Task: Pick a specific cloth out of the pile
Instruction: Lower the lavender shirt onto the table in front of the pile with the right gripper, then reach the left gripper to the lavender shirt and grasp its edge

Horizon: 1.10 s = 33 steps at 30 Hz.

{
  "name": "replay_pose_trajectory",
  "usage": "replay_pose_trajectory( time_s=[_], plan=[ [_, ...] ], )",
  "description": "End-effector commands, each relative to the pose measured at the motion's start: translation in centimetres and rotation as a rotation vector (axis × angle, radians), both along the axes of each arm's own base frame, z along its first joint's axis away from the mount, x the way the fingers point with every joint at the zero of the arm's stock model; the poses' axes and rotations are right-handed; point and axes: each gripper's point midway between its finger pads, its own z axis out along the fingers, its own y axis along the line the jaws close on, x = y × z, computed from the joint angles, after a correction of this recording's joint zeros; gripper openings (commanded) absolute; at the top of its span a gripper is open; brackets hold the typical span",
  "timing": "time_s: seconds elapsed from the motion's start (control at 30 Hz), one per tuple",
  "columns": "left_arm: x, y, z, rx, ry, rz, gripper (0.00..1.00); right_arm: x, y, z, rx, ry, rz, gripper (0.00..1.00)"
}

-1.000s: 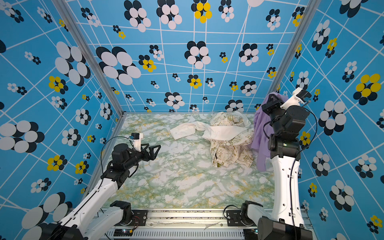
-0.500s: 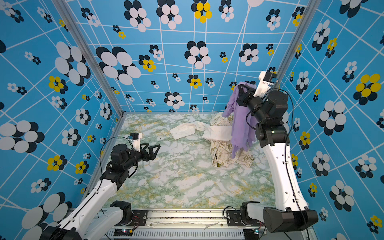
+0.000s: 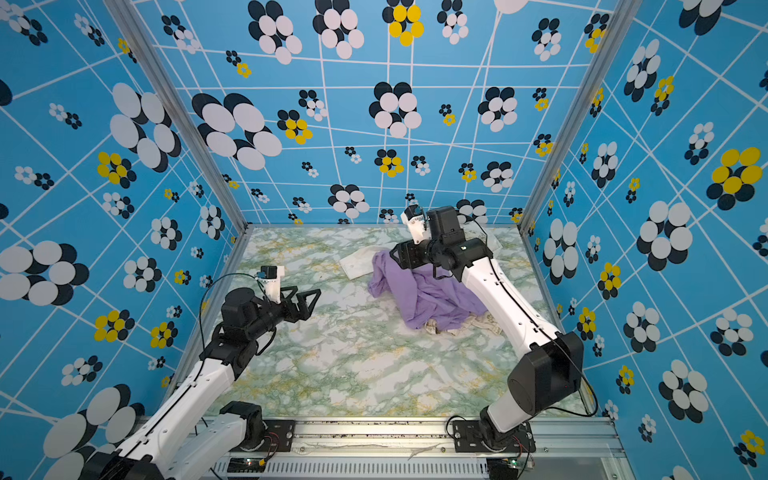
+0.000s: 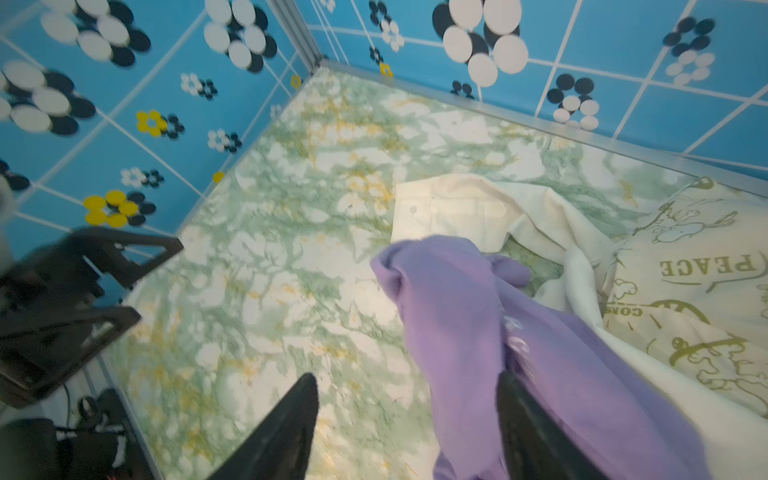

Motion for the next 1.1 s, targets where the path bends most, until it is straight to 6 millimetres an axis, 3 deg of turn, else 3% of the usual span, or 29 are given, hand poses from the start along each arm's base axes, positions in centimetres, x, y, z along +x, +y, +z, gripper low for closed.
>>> replay_pose_trajectory(
  time_s=[0.0, 0.23, 0.37, 0.5, 0.73, 1.07],
  plan=[
    [-0.1, -1.1, 1.6, -0.008, -0.034, -0.045, 0.99, -1.0, -1.9, -0.4, -0.094, -0.007, -0.011, 0.9],
    [0.0, -5.3, 0.4, 0.013, 0.036, -0.127, 1.0, -1.3, -4.0, 0.0, -0.119, -0.052, -0.089, 0.95],
    [0.2, -8.6, -1.1, 0.015, 0.154, -0.17, 0.94, -1.4, -5.5, -0.1, -0.138, -0.055, -0.147, 0.95],
    [0.7, -10.5, -3.8, 0.056, 0.34, -0.13, 0.92, -1.6, -6.7, 0.1, -0.118, -0.065, -0.202, 0.96],
    [3.1, -11.6, -7.6, -0.043, 0.602, 0.029, 0.83, -2.3, -7.6, 0.4, -0.07, -0.082, -0.244, 0.99],
    [7.3, -11.6, -11.4, -0.041, 0.708, 0.229, 0.69, -2.8, -7.8, -0.1, -0.049, -0.07, -0.253, 0.99]
  ],
)
